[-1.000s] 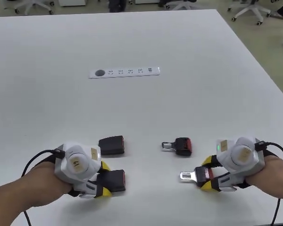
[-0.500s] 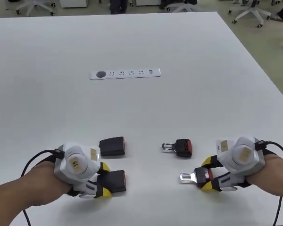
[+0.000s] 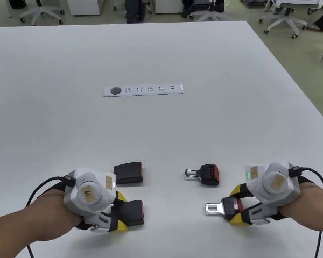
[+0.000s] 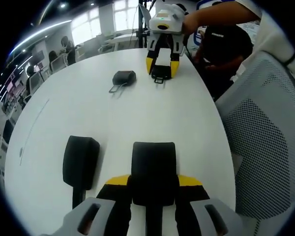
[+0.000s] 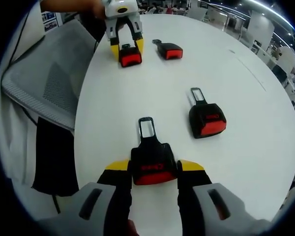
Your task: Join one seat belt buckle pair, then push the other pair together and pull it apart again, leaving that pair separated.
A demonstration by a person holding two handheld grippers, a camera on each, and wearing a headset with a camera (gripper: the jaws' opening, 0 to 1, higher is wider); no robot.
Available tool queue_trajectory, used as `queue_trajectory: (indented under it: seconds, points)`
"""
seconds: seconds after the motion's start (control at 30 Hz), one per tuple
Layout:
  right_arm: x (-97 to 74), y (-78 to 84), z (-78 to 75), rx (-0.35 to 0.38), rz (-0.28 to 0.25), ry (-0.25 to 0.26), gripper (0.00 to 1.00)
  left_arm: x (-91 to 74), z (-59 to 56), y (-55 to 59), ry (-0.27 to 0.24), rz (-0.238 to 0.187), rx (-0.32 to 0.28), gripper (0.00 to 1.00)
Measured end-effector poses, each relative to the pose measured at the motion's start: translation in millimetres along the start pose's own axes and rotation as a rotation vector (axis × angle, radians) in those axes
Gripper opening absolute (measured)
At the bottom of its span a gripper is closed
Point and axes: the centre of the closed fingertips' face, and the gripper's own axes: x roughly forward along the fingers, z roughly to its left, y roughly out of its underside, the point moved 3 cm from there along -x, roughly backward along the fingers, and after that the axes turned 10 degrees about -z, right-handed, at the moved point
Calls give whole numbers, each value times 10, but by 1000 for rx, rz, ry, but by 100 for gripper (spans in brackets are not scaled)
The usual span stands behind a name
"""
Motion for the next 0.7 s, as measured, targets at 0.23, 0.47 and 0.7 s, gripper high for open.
queue_trajectory:
  seconds: [0.23, 0.47, 0.7]
  points:
    - [37, -33, 13, 2, -5, 5, 35, 9, 14, 17, 0, 4, -1, 34]
    - [167, -183, 124, 0, -28, 3, 35, 8, 0, 0, 0, 4, -2, 35]
    - [307, -373, 220, 5, -64, 4, 35, 6, -7, -6, 0, 1, -1, 35]
